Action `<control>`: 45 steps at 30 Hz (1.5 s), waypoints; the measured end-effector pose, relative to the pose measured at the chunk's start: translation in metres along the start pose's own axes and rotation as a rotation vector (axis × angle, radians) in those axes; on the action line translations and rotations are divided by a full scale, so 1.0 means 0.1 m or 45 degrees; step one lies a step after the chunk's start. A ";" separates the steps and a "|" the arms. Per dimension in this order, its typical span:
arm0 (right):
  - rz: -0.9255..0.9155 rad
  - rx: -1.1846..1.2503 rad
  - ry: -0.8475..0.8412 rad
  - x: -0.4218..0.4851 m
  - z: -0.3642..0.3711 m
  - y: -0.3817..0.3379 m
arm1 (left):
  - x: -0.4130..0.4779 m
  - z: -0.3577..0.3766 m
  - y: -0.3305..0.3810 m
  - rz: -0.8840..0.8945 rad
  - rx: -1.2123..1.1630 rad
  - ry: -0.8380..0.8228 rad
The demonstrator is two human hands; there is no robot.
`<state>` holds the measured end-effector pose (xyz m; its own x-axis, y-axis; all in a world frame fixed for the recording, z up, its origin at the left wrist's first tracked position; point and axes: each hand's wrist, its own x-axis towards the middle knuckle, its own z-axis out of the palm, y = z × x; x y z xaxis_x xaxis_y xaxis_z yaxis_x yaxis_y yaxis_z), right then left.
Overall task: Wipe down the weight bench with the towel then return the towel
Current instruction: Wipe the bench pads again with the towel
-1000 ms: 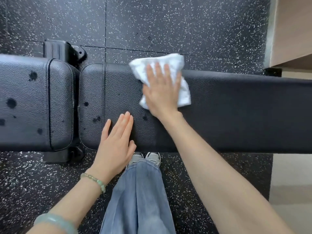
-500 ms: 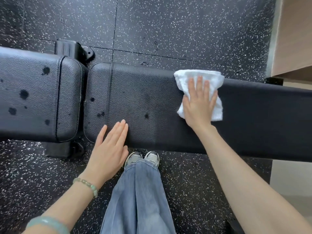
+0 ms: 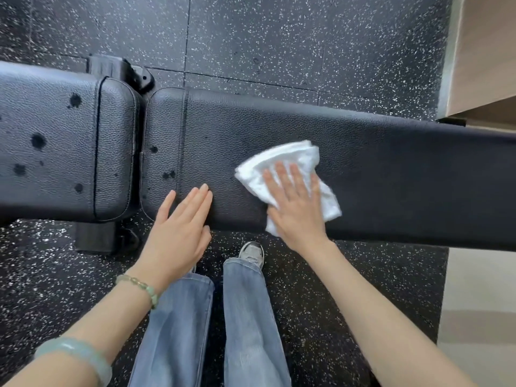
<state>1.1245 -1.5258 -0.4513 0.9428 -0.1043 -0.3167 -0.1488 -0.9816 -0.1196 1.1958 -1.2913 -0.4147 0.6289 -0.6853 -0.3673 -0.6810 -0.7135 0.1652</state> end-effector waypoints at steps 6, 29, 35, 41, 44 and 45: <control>0.379 0.143 0.029 -0.12 0.01 -0.25 | -0.18 0.03 -0.22 0.046 0.023 0.000; 0.232 0.094 0.047 -0.04 0.18 -1.20 | -0.45 0.04 -0.82 0.166 0.066 -0.048; 0.012 0.039 0.001 0.93 -0.17 -1.43 | -0.43 0.05 -0.84 0.200 0.039 0.006; 0.140 0.038 0.024 1.55 -0.44 -1.36 | -0.35 -0.01 -0.84 0.111 -0.001 0.020; 0.093 0.068 0.068 1.21 -0.27 -1.42 | -0.31 -0.03 -0.84 0.099 -0.014 0.024; 0.072 0.098 0.094 1.01 -0.18 -1.48 | -0.30 -0.03 -0.84 0.100 -0.018 0.022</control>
<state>1.2472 -1.3943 -0.4489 0.9512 -0.1732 -0.2552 -0.2220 -0.9590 -0.1763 1.2353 -1.2114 -0.4151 0.5800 -0.7415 -0.3372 -0.7233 -0.6592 0.2056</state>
